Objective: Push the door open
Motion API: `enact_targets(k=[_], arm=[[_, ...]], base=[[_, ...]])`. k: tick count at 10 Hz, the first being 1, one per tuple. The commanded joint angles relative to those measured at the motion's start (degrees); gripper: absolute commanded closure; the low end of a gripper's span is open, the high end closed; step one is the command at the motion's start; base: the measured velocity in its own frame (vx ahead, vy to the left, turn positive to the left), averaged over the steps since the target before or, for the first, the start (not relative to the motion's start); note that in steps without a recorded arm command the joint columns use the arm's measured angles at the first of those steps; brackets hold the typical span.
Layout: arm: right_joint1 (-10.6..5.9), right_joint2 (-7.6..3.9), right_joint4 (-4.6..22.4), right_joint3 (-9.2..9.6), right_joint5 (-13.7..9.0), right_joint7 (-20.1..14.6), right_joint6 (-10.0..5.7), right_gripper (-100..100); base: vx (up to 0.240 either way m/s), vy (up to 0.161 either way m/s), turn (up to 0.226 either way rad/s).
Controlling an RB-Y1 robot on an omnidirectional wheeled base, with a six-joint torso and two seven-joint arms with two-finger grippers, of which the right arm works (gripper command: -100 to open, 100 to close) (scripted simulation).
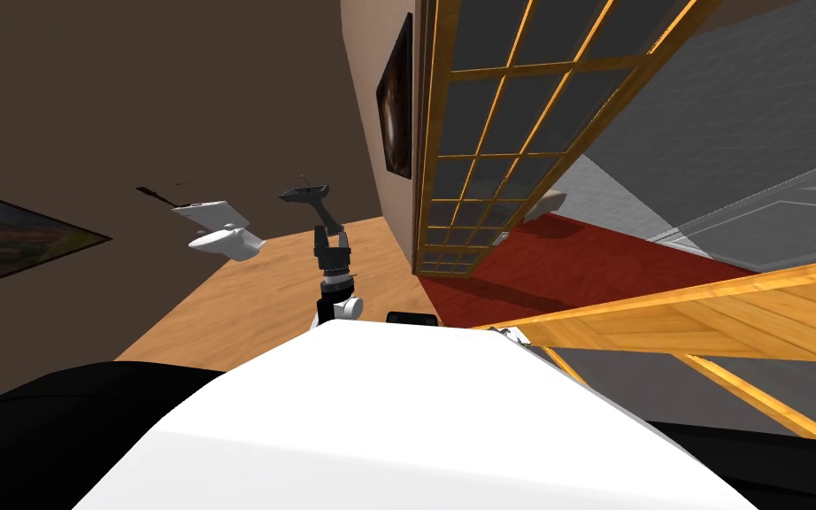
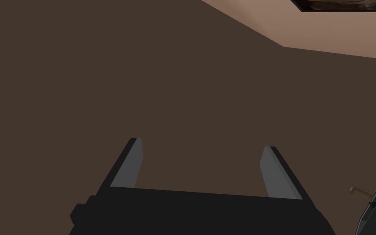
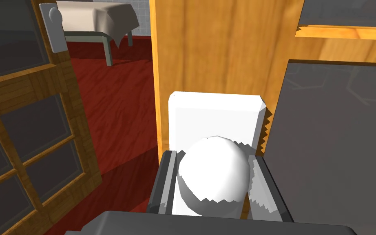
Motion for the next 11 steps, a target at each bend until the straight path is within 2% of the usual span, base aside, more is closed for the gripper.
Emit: enact_targets(k=[1,11], arm=[[0.19,-0.34,-0.3,-0.95,-0.7,0.3,-0.88,100],[1.64,0.15,-0.1,-5.65,-8.4,0.1,-4.23,100]], base=[[0.1,-0.158,-0.028],[0.157,-0.18,-0.041]])
